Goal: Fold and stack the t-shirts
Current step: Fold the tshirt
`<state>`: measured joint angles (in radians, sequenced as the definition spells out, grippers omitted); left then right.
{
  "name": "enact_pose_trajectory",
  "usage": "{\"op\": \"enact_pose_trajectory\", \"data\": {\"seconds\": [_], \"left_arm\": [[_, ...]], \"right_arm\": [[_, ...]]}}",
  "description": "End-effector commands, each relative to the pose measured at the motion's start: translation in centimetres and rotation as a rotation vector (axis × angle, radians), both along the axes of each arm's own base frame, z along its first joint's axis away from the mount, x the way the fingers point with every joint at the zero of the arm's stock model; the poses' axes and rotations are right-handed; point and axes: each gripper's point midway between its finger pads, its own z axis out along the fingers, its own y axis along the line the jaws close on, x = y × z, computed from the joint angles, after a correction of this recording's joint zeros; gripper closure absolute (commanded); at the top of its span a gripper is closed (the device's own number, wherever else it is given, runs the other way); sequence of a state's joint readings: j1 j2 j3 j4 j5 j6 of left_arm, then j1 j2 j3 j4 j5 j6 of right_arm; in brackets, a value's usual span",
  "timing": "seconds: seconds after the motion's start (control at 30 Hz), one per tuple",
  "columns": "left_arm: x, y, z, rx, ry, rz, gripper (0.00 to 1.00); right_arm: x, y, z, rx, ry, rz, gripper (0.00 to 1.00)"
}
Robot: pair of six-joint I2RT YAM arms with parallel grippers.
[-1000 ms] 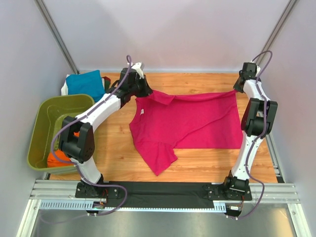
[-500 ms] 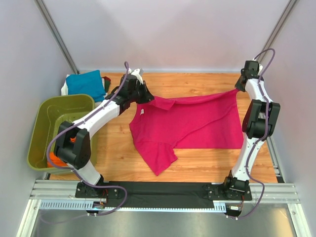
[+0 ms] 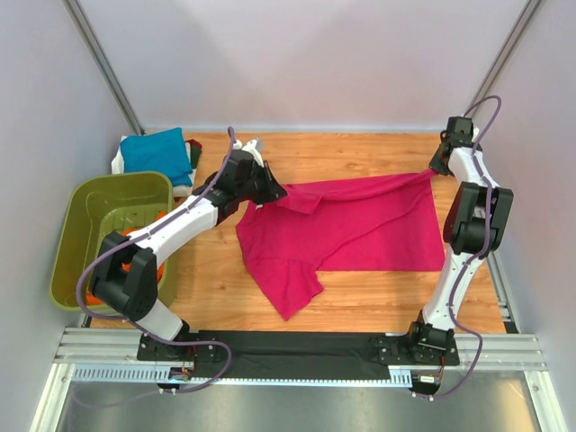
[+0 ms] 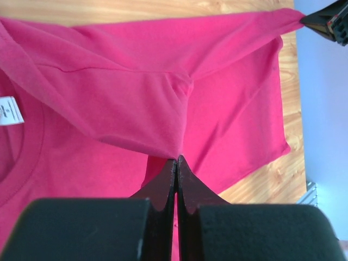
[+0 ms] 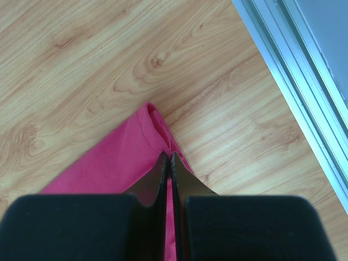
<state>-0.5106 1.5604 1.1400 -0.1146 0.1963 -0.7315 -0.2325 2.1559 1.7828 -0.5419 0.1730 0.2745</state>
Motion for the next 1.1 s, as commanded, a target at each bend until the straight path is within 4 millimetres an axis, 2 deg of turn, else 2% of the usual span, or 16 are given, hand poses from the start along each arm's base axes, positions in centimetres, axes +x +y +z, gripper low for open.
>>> {"op": "enact_pose_trajectory", "data": {"seconds": [0.0, 0.43, 0.63, 0.83, 1.07], "left_arm": [[0.2, -0.5, 1.6, -0.064, -0.025, 0.026, 1.00], [-1.2, -1.1, 0.3, -0.066, 0.022, 0.075, 1.00], [-1.1, -1.6, 0.8, -0.097, 0.024, 0.073, 1.00], [-1.6, -1.1, 0.7, -0.096, 0.033, 0.090, 1.00], [-1.8, -0.5, -0.4, -0.082, 0.064, 0.124, 1.00]], "right_arm": [[0.2, -0.3, 3.1, -0.022, -0.058, 0.009, 1.00], [0.2, -0.2, 2.0, -0.013, -0.039, 0.017, 1.00], [0.2, -0.2, 2.0, -0.014, -0.037, 0.018, 1.00], [-0.2, -0.2, 1.1, -0.015, -0.016, 0.009, 1.00], [-0.7, -0.3, 0.2, -0.018, 0.008, 0.002, 1.00]]}}
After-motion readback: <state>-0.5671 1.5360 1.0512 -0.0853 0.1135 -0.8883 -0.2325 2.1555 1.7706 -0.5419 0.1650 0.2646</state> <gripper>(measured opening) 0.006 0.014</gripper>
